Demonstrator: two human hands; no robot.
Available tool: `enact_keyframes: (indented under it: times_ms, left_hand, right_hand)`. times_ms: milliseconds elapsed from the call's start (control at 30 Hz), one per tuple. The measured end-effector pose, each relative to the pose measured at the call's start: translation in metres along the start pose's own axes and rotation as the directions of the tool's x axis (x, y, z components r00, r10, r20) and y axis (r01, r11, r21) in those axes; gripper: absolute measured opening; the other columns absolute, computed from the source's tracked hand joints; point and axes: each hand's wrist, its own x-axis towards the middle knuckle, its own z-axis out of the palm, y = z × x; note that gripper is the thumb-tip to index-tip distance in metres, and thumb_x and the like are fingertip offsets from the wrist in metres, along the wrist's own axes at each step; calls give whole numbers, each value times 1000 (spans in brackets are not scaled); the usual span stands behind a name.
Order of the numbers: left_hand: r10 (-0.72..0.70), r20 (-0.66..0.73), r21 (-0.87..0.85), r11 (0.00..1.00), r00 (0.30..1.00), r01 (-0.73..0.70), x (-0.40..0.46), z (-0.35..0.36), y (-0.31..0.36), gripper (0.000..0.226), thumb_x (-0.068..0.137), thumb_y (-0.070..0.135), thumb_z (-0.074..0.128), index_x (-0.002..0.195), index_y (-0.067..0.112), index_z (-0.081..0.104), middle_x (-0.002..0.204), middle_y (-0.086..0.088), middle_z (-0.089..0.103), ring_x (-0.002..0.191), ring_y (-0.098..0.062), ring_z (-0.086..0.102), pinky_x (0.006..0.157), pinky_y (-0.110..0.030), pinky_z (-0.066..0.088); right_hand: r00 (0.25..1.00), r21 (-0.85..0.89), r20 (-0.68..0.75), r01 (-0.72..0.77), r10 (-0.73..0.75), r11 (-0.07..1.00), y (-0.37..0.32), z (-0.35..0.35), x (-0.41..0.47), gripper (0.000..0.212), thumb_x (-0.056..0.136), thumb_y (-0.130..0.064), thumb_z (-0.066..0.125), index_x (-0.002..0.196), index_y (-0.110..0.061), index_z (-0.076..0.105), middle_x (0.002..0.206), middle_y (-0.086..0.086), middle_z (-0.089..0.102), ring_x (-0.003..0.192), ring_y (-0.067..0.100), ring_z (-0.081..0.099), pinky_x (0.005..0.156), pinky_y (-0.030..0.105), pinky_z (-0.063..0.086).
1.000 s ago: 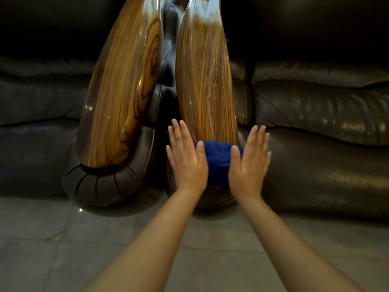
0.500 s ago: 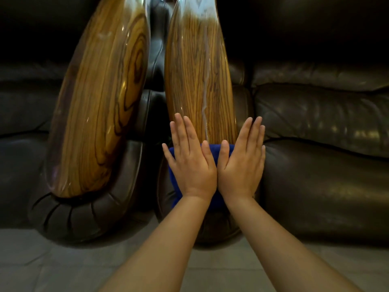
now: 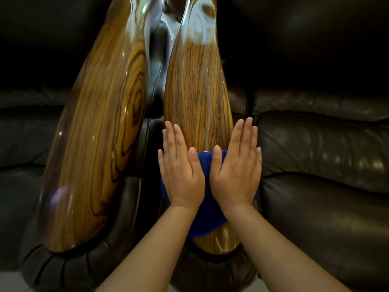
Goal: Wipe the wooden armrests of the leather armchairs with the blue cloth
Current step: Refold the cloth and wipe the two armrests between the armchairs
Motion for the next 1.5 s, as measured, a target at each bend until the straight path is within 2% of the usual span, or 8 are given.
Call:
enact_keyframes:
  times_ms: [333, 433, 533, 633, 867, 1133, 1300, 1500]
  left_hand:
    - [6, 50, 92, 996, 999, -11, 78, 1, 18, 55, 94, 33, 17, 145, 17, 7, 150, 11, -6, 141, -5, -4, 118, -41, 5]
    - [0, 82, -29, 1000, 997, 2, 78, -14, 22, 58, 93, 35, 19, 144, 23, -6, 150, 13, -16, 140, -4, -14, 118, -43, -2]
    - [53, 73, -9, 999, 996, -53, 55, -26, 8, 59, 93, 42, 15, 141, 35, -17, 150, 18, -25, 140, -3, -18, 115, -37, -11]
    - [73, 155, 60, 995, 985, -83, 46, -17, -1, 57, 92, 44, 12, 138, 38, -20, 148, 22, -27, 139, -1, -20, 115, -38, -6]
    - [38, 50, 191, 980, 998, -47, 102, 1, 10, 60, 92, 52, 14, 142, 27, -8, 153, 8, -6, 142, -6, -9, 114, -35, 0]
    - [45, 142, 281, 956, 989, -84, 170, 6, 25, 59, 92, 45, 16, 143, 21, -2, 154, 4, 0, 143, -12, 0, 114, -38, 6]
    - [36, 206, 263, 960, 978, -91, 202, 9, 29, 59, 91, 46, 12, 143, 22, -2, 154, 5, -2, 143, -10, -1, 114, -35, 6]
    - [24, 208, 182, 981, 978, -63, 253, 19, 34, 60, 87, 51, 6, 139, 28, -12, 150, 12, -9, 140, -2, -8, 115, -31, 3]
  right_hand:
    - [998, -47, 19, -58, 59, 997, -28, 6, 70, 59, 93, -39, 20, 146, -15, 5, 157, 5, 8, 144, 19, 6, 115, 47, 18]
    - [997, 32, 66, -32, 30, 999, -29, -5, 77, 61, 94, -41, 21, 146, -18, -1, 157, 1, -2, 143, 15, -4, 116, 50, 8]
    - [986, 141, -43, -155, 163, 978, -18, -12, 58, 61, 93, -48, 15, 145, -24, -4, 156, -3, -6, 143, 12, -7, 115, 51, 1]
    - [987, 63, 13, -159, 159, 985, -16, -5, 46, 65, 91, -56, 13, 145, -23, -4, 156, 0, -6, 143, 16, -5, 115, 52, 6]
    - [995, 67, 41, -94, 91, 993, -26, 9, 108, 68, 89, -59, 12, 144, -22, -4, 155, 1, -4, 143, 16, -3, 115, 44, 9]
    - [991, 22, 115, -71, 68, 997, -40, 23, 167, 67, 91, -57, 9, 145, -18, 1, 155, 1, 0, 143, 16, 2, 115, 42, 17]
    - [990, -8, 135, -45, 45, 999, -49, 29, 196, 66, 92, -53, 4, 145, -14, 10, 155, 4, 11, 142, 17, 12, 112, 39, 20]
    - [989, 45, 136, -60, 54, 997, -63, 41, 248, 63, 91, -52, 11, 143, -16, 2, 153, 1, 5, 141, 13, 6, 113, 38, 19]
